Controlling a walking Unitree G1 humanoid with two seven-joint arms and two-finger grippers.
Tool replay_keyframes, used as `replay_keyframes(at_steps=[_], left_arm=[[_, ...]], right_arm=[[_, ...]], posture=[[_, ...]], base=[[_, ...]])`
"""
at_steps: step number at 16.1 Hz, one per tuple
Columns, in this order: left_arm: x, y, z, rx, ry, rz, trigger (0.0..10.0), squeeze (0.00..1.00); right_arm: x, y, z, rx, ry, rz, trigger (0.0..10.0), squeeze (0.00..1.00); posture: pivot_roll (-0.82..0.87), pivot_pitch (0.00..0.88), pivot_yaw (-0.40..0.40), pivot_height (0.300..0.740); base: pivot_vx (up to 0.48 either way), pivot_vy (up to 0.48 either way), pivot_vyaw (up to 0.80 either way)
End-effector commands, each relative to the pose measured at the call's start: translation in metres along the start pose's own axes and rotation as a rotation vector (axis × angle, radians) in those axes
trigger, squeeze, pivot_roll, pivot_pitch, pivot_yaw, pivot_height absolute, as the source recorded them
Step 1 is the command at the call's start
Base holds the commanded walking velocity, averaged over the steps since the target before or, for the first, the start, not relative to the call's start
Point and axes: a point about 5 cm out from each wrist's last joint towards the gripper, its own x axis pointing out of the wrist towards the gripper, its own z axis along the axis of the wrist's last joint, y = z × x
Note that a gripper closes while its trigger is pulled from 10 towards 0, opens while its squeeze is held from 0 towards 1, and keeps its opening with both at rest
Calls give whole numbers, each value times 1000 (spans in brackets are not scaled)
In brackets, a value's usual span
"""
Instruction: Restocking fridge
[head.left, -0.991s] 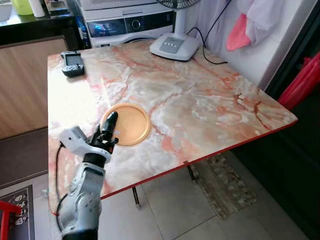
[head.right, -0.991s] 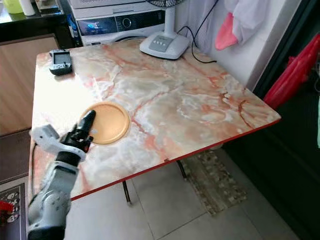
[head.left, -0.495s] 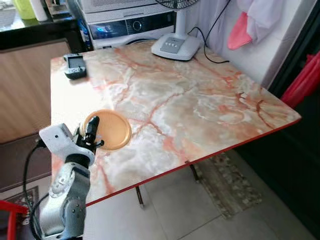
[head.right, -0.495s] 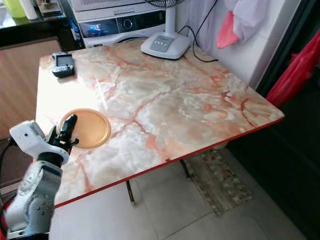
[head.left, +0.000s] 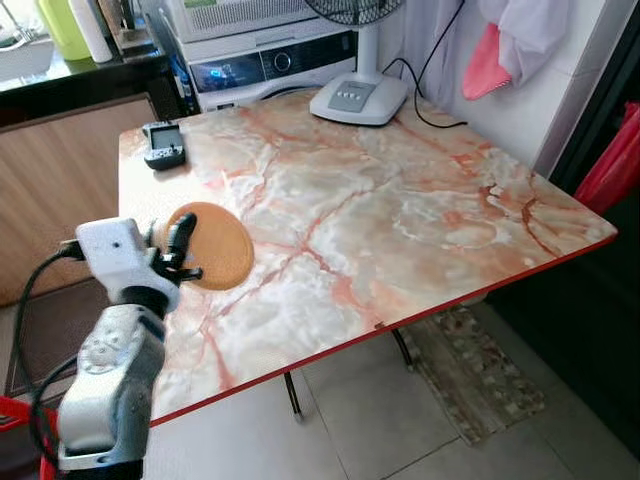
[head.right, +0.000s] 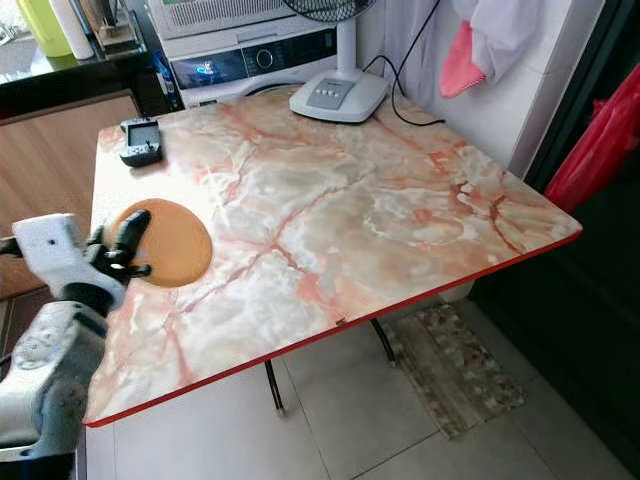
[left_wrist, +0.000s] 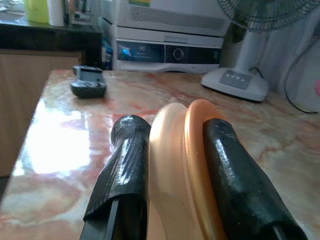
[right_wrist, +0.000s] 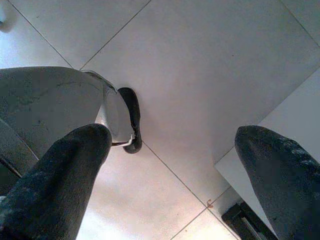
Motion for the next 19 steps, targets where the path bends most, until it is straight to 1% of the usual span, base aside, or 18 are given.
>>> replay_keyframes(at_steps=[1,4,8,15,17,19], left_arm=[[-3,-2,-3,13,17,-4,10000,0],[-2,0,-2,10,14,4,10000,0],[0,4,1,5,-4,33,10000,0],[0,4,-3,-9,6,45,10000,0],[-1,5,-4,-9,8,52,10000,0],[-1,5,-5,-17,8,57,10000,0]], right_arm=[[1,14,-5,12,19,35,10000,0],[1,12,-4,-2,20,39,10000,0],[1,11,-3,9,12,31,10000,0],[1,10,-2,16,9,25,10000,0],[1,10,-2,13,15,24,10000,0],[1,9,-3,12,27,24,10000,0]], posture=[[142,17,68,740],[150,15,60,740],[151,46,54,740],[149,58,46,740],[151,56,40,740],[151,55,37,740]], base=[[0,311,0],[0,310,0],[0,311,0],[0,301,0],[0,0,0],[0,0,-800]])
